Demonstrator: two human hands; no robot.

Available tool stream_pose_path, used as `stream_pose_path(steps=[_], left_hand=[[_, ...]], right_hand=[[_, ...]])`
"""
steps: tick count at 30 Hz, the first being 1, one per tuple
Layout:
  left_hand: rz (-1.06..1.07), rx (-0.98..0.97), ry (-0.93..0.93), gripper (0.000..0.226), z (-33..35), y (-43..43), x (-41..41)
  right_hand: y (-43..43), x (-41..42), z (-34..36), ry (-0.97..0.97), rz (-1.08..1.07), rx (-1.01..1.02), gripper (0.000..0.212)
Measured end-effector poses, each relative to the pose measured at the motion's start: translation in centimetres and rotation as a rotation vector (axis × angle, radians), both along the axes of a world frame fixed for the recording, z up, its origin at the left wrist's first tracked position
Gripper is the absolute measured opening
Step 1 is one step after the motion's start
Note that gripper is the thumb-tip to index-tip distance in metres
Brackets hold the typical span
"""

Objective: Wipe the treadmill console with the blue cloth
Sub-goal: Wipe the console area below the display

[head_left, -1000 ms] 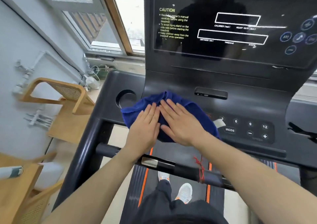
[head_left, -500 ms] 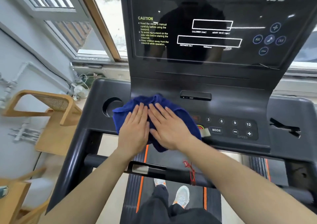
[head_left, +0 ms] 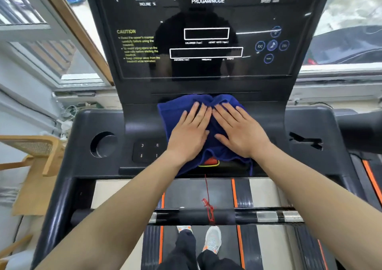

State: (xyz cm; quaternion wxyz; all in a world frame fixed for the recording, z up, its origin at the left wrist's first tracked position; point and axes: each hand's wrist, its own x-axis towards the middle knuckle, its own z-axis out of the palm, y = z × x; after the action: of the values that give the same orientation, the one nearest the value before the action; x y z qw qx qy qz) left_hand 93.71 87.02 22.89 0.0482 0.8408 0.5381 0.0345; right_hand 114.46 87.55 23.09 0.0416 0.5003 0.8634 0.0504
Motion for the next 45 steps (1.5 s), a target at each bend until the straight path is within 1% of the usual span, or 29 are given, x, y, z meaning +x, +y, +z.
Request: stream_pose_path(steps=[3,6,9,12,14,16,18,21,24,26,29,31,33,36,39,42,45], left_hand=[[-0.135,0.033,0.054,0.065,0.6,0.8,3.3],[-0.166,0.061,0.044,0.068,0.9,1.2,3.1],[-0.091,0.099,0.031,0.072,0.7,0.9,-0.7],[0.066,0.084,0.012,0.071,0.2,0.0,-5.5],[0.143,0.062,0.016,0.070,0.0,-0.6,-7.5],[0.175,0.046,0.033,0.070,0.2,-0.9,-8.0],[0.167,0.043,0.041,0.069,0.6,-0.7,-7.0],[0.097,0.036,0.040,0.069,1.1,-0.1,-3.6],[-0.021,0.013,0.045,0.073,1.3,0.6,1.2],[-0.106,-0.017,0.056,0.075,1.4,0.9,4.6],[-0.203,-0.060,0.096,0.069,0.9,0.4,8.9],[-0.252,-0.104,0.095,0.065,0.4,-1.2,10.8],[-0.290,-0.137,0.091,0.063,-0.1,-3.7,11.5],[-0.347,-0.168,0.091,0.065,-0.5,-6.3,10.3],[-0.347,-0.154,0.071,0.065,-0.5,-4.4,10.2],[-0.278,-0.154,0.056,0.065,-0.2,-1.4,12.7],[-0.256,-0.165,0.049,0.065,-0.1,-1.2,14.1]], right_hand=[[-1.2,3.1,-0.2,0.020,-0.119,-0.021,0.075],[-1.1,3.3,-0.3,0.016,-0.119,-0.015,0.076],[0.4,1.2,0.3,-0.010,-0.018,0.005,0.075],[2.1,-3.3,0.7,-0.019,0.136,0.022,0.073],[2.7,-6.3,0.7,-0.025,0.198,0.037,0.071],[2.9,-7.5,0.8,-0.031,0.229,0.046,0.070],[3.0,-6.6,1.0,-0.024,0.234,0.046,0.070],[2.5,-2.7,1.0,-0.023,0.165,0.027,0.069],[0.9,2.5,0.6,0.014,0.008,-0.036,0.071],[-0.9,5.4,0.2,0.074,-0.116,-0.098,0.073],[-4.4,7.7,-0.6,0.142,-0.288,-0.173,0.074],[-7.0,8.0,-1.1,0.164,-0.376,-0.187,0.073],[-10.0,7.7,-1.4,0.163,-0.414,-0.179,0.071],[-13.4,7.2,-1.8,0.137,-0.366,-0.185,0.070],[-11.4,8.6,-1.4,0.162,-0.322,-0.195,0.071],[-7.1,9.9,-1.4,0.184,-0.413,-0.226,0.076],[-6.9,9.4,-1.8,0.195,-0.497,-0.221,0.076]])
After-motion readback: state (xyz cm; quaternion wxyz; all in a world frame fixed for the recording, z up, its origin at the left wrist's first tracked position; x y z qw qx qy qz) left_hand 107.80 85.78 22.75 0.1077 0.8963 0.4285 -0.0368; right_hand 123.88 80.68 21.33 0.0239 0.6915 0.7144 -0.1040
